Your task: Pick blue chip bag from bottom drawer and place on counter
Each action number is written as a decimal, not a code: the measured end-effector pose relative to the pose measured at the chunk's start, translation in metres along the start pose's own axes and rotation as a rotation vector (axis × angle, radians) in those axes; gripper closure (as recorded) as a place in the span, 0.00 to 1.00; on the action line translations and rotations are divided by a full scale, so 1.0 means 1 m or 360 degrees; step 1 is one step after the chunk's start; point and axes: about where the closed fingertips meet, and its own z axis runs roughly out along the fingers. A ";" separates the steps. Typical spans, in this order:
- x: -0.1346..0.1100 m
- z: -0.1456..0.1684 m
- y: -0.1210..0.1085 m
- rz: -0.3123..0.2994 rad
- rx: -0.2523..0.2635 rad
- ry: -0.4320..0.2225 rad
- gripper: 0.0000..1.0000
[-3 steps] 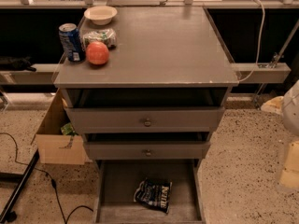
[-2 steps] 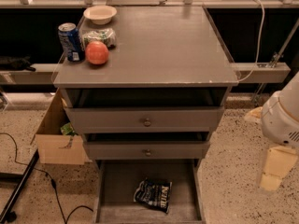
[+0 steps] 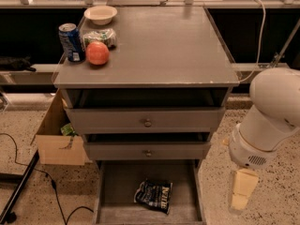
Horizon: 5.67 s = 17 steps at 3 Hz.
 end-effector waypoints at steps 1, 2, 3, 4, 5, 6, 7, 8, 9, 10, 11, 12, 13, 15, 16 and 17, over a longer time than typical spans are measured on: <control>-0.006 0.041 0.003 -0.0012 -0.0118 0.0005 0.00; -0.005 0.073 0.005 0.0066 -0.0133 -0.0075 0.00; -0.002 0.085 0.002 0.0113 -0.0019 -0.0163 0.00; -0.002 0.079 -0.004 0.0127 0.0177 -0.0246 0.00; -0.002 0.079 -0.004 0.0127 0.0177 -0.0246 0.00; -0.014 0.087 -0.017 0.0131 0.0169 -0.0259 0.00; -0.037 0.119 -0.025 0.0113 0.0090 -0.0280 0.00; -0.055 0.153 -0.026 0.0101 -0.0001 -0.0316 0.00; -0.067 0.178 -0.024 0.0100 -0.0066 -0.0375 0.00; -0.079 0.201 -0.023 0.0106 -0.0128 -0.0468 0.00; -0.086 0.220 -0.022 0.0115 -0.0197 -0.0547 0.00; -0.088 0.229 -0.025 0.0186 -0.0231 -0.0669 0.00; -0.084 0.225 -0.025 0.0336 -0.0132 -0.0754 0.00; -0.079 0.209 -0.033 0.0377 0.0002 -0.0726 0.00; -0.082 0.220 -0.035 0.0395 -0.0058 -0.0743 0.00; -0.090 0.238 -0.041 0.0466 -0.0112 -0.0844 0.00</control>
Offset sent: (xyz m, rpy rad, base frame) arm -0.0103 0.0228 -0.1093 0.1291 0.0580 -0.1243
